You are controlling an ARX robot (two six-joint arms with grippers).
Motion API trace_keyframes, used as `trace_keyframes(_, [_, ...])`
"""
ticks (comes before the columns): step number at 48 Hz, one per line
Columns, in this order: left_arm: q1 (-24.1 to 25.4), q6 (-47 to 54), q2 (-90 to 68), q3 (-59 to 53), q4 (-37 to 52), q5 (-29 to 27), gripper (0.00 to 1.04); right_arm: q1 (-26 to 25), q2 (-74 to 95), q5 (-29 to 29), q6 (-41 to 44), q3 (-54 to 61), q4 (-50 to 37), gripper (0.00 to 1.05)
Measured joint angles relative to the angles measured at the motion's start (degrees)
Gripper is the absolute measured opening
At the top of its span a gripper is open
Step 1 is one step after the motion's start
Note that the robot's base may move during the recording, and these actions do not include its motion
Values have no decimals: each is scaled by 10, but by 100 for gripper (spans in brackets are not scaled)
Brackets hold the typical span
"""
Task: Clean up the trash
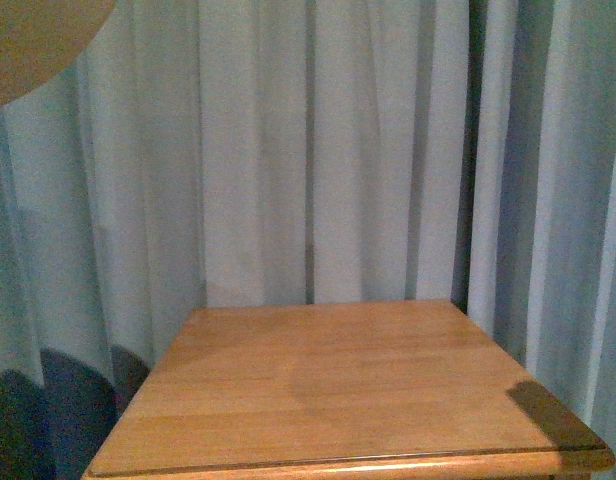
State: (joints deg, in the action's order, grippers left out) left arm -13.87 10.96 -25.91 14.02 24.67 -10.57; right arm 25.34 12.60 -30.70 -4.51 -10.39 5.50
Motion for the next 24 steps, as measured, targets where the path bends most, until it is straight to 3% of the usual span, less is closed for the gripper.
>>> trace_keyframes(24, [2, -2, 1, -1, 0, -4, 27, 2, -1, 1, 0, 14, 2, 20])
